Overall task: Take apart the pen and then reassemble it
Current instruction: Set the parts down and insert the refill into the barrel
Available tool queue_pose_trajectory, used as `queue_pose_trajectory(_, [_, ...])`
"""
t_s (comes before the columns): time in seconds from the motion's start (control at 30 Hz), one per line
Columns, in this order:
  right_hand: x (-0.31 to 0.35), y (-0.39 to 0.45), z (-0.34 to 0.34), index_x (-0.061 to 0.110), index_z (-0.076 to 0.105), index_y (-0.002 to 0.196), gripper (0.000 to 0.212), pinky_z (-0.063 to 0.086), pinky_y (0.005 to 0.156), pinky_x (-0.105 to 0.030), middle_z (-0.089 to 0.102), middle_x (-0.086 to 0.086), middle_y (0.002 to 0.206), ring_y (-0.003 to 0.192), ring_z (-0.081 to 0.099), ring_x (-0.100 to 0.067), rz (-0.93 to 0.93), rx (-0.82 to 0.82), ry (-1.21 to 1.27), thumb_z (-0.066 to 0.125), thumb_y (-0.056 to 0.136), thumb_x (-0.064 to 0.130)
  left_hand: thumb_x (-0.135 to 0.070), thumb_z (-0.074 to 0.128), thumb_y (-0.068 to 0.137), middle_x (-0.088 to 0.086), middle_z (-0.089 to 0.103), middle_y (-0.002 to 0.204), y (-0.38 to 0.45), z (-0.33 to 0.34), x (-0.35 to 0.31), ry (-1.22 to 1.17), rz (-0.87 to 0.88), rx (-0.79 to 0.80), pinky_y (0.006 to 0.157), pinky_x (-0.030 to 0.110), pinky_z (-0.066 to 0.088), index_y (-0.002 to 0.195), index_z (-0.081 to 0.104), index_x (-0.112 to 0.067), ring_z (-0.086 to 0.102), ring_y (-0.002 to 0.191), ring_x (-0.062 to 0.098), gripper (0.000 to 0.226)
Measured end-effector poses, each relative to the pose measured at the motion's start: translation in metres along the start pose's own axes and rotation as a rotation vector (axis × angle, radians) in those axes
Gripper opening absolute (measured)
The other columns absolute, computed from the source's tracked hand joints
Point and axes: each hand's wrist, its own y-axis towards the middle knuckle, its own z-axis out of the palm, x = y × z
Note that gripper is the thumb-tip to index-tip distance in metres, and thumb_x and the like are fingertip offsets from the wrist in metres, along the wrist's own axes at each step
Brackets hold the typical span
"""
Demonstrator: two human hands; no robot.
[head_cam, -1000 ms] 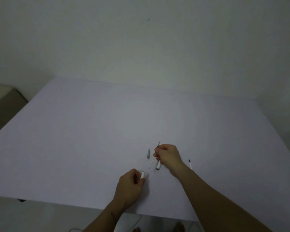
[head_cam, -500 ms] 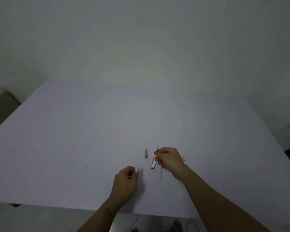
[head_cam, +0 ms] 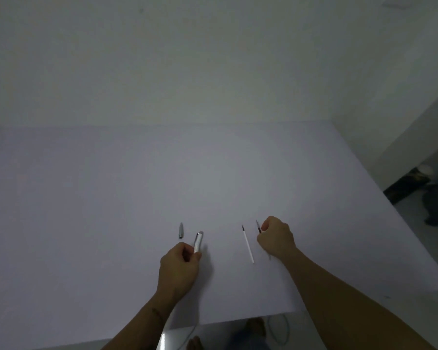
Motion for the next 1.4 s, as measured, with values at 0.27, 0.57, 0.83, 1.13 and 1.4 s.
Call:
queue_pose_trajectory(0.27, [-0.019,0.006,0.014,0.013,0.053,0.081,0.005,0.041,0.061,-0.026,0.057,-0.006,0.08,0.069,0.053,-0.026,-0.023,0.027,-0.039,0.057,0.077,0.012,-0.026,0.068,0.086,0.002,0.067,0.067,0.006,0.012,0.003,0.045,-0.015,0.038,0.061,0.031,0.052,0.073,0.063,-0.019,0.064,0.065,0.02,0.016])
queue_pose_trajectory(0.57, [-0.006,-0.008,0.028,0.015,0.063,0.092,0.021,0.04,0.064,-0.026,0.068,-0.007,0.098,0.087,0.066,-0.028,-0.087,0.043,-0.141,0.06,0.082,0.033,-0.024,0.069,0.086,0.003,0.067,0.066,0.002,0.029,-0.006,0.014,-0.006,0.074,0.058,0.028,0.049,0.073,0.064,-0.017,0.062,0.061,0.019,0.015])
queue_pose_trajectory(0.83, [0.019,-0.013,0.041,0.012,0.065,0.103,0.027,0.052,0.072,-0.029,0.067,-0.008,0.111,0.102,0.067,-0.028,-0.021,0.117,-0.261,0.061,0.077,0.017,-0.025,0.068,0.087,0.001,0.067,0.067,0.001,0.018,-0.004,0.038,0.008,0.068,0.058,0.029,0.053,0.074,0.063,-0.02,0.063,0.061,0.019,0.014])
queue_pose_trajectory(1.13, [0.039,-0.026,0.024,0.02,0.065,0.079,0.006,0.044,0.057,-0.021,0.07,-0.001,0.082,0.071,0.065,-0.019,-0.096,0.124,0.248,0.06,0.077,0.017,-0.025,0.068,0.086,-0.001,0.065,0.071,-0.005,0.021,-0.016,0.036,0.059,0.111,0.058,0.02,0.048,0.077,0.062,-0.02,0.061,0.063,0.014,0.012])
queue_pose_trajectory(1.4, [0.082,-0.051,0.004,0.012,0.065,0.074,0.009,0.049,0.048,-0.018,0.075,-0.005,0.07,0.059,0.072,-0.012,-0.141,0.151,0.585,0.06,0.075,0.004,-0.021,0.067,0.088,-0.002,0.064,0.073,-0.015,0.007,-0.017,-0.028,0.122,0.13,0.063,0.016,0.046,0.081,0.063,-0.02,0.058,0.066,0.013,0.007])
